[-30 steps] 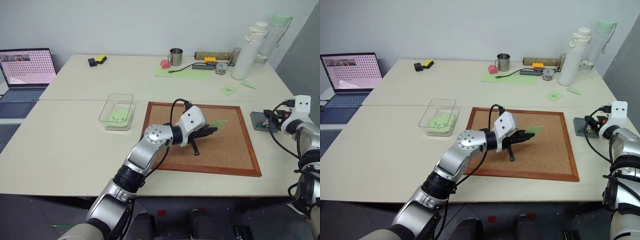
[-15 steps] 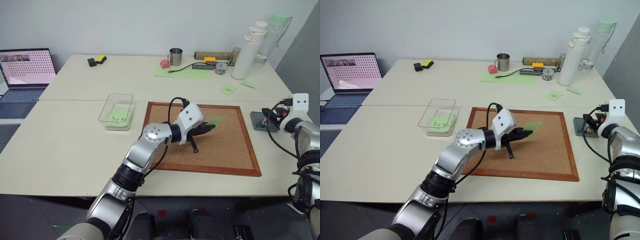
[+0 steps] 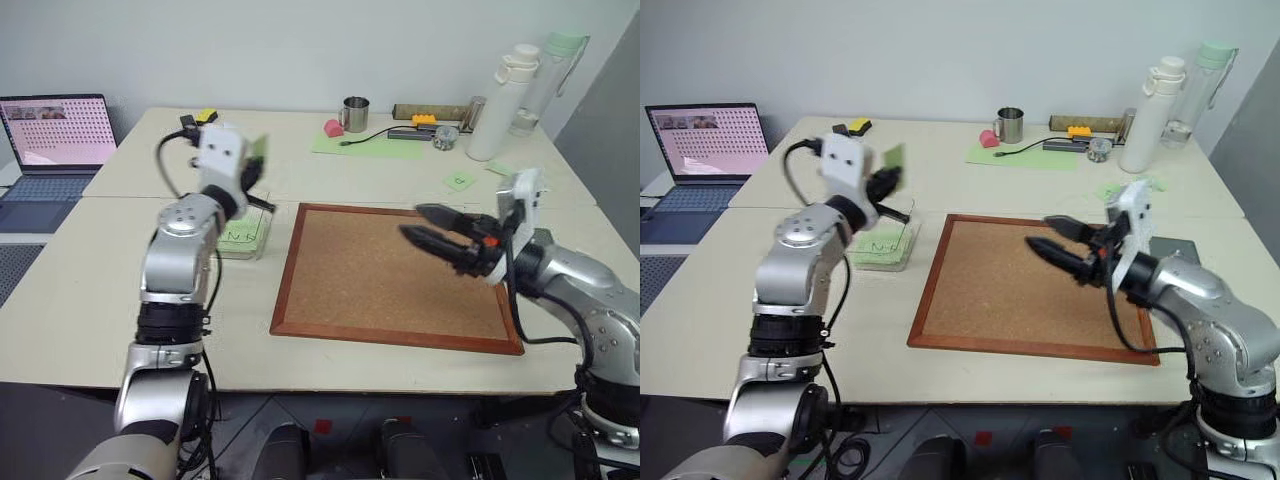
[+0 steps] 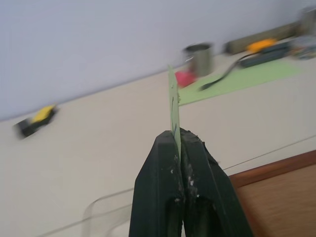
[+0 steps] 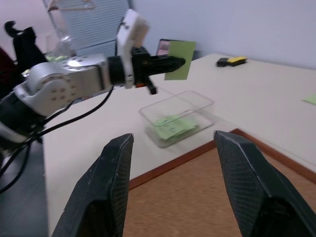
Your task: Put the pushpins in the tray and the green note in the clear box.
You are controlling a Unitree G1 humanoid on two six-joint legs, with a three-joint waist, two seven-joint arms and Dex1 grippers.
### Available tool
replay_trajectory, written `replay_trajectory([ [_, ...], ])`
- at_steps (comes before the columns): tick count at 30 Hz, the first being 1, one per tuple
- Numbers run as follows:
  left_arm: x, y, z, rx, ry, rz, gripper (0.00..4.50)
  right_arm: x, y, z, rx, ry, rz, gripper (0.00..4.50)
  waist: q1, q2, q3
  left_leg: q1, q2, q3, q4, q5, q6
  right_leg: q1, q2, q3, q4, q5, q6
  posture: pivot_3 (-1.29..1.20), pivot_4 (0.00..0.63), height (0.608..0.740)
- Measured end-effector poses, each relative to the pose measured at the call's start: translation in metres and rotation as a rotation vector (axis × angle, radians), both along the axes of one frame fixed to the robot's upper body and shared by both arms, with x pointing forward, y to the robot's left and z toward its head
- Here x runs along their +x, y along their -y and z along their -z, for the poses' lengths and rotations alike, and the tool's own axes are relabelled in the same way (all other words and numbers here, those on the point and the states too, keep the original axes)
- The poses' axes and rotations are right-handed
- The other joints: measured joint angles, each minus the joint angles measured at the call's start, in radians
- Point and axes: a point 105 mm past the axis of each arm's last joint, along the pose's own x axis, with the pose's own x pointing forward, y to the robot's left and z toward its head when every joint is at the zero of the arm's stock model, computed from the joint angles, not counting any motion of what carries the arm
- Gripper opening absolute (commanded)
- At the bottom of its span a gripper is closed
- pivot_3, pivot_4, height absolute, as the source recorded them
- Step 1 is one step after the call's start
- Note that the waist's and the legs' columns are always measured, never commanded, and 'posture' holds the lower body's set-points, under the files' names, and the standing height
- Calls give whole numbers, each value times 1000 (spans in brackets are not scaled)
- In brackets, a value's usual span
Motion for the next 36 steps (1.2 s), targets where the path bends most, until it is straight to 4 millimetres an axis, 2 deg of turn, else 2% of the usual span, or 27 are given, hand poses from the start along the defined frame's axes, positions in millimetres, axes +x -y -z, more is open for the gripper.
replay_trajectory([
  [2,4,-16,6,15,-20,-69,0,-6,-12,5,10,-20,-17,2704,7,-2,1,0,0,0,0,0,0,0,-1,0,0,0,0,0,150,740],
  [4,6,-24,11,36,-36,-98,0,-10,-21,8,14,-29,-34,2704,8,-3,1,0,0,1,1,0,0,0,-1,0,0,0,0,0,150,740],
  [7,10,-18,22,78,-64,-86,0,-11,-29,18,7,-53,-24,2704,13,-5,1,0,0,1,0,0,0,0,-2,0,0,0,0,0,150,740],
  [9,11,-10,28,86,-80,-67,316,-11,-32,22,6,-63,-18,2799,15,-5,1,-1,0,1,1,0,0,-1,-1,0,0,0,0,0,150,740],
  [11,12,-6,30,89,-83,-58,565,-10,-33,22,10,-59,-10,2799,16,-5,1,-1,0,1,0,0,0,-1,-1,0,0,0,0,0,150,740],
  [15,10,-7,29,109,-77,-64,1425,-7,-30,22,-1,-49,15,2799,14,-5,1,-1,0,1,0,0,0,-1,0,0,0,0,0,0,150,740],
  [19,6,-4,32,125,-76,-50,1425,-4,-25,20,0,-42,47,2799,15,-5,1,-1,0,1,0,0,0,-1,0,0,0,0,0,0,150,740],
  [21,4,0,28,129,-61,-28,1425,-3,-20,19,-11,-35,66,2799,16,-5,1,-1,0,1,0,0,0,-1,-1,0,0,0,0,0,150,740],
  [24,0,15,21,116,-53,78,1425,0,-12,18,-34,-26,95,2799,17,-5,1,-1,0,1,0,0,0,-1,-1,0,0,0,0,0,150,740],
  [27,-24,53,25,125,-112,351,1425,2,7,25,-93,-47,155,2799,17,-5,1,-1,1,2,0,0,0,-1,-2,1,-1,0,0,0,150,740],
  [30,-64,86,41,142,-225,649,1425,0,30,42,-178,-106,211,2799,15,-5,2,-1,1,2,-1,0,0,-1,-2,1,-1,0,-1,0,150,740],
  [33,-95,95,47,195,-302,829,1425,-3,52,48,-242,-137,267,2799,6,-5,2,0,1,2,-1,0,0,-1,-1,2,0,-1,-2,0,150,740],
  [36,-104,90,50,212,-349,883,1425,-9,67,55,-279,-169,284,2799,6,-5,2,1,1,1,0,0,0,0,1,1,0,-4,1,0,150,740],
])
